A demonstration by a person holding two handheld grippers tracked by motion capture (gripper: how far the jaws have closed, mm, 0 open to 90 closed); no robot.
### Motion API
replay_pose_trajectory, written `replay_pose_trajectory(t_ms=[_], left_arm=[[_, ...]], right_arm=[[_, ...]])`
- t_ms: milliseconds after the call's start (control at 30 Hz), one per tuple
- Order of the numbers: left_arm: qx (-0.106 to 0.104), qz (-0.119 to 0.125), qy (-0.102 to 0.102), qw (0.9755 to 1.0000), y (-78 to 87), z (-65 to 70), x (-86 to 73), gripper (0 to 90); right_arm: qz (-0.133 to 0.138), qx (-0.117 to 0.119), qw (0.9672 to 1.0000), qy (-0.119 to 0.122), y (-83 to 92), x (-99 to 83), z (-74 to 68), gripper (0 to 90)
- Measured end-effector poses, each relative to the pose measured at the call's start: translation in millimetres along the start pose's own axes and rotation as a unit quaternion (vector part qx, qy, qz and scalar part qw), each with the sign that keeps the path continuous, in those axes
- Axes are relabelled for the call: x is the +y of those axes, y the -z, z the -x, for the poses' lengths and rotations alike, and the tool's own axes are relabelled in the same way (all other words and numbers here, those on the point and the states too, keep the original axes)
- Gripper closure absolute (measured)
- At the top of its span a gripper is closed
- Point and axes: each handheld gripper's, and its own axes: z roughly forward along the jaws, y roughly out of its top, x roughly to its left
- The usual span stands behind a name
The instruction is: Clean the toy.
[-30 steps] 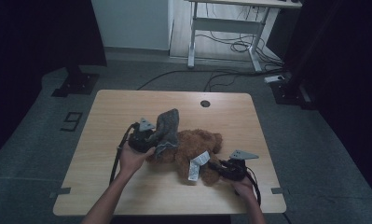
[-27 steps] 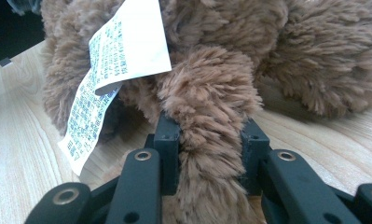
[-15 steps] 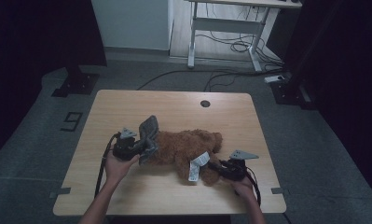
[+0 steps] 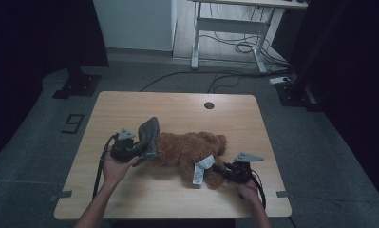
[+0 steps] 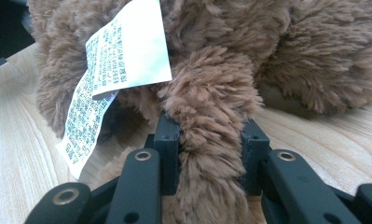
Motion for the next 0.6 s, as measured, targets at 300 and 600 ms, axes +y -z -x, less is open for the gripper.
replay_pose_trajectory(t_ms=[300, 600], left_arm=[[-0.047, 0.013, -0.055, 0.9973, -17.8, 59.3, 64.1, 74.3], [-0.075, -0.035, -0.007, 0.9965, -59.2, 47.9, 45.1, 74.1]], right_arm=[[-0.001, 0.000, 1.0000, -0.001, 0.2, 0.0, -0.2, 67.3], [0.001, 0.003, 1.0000, 0.002, 1.1, -0.3, 0.7, 66.6]])
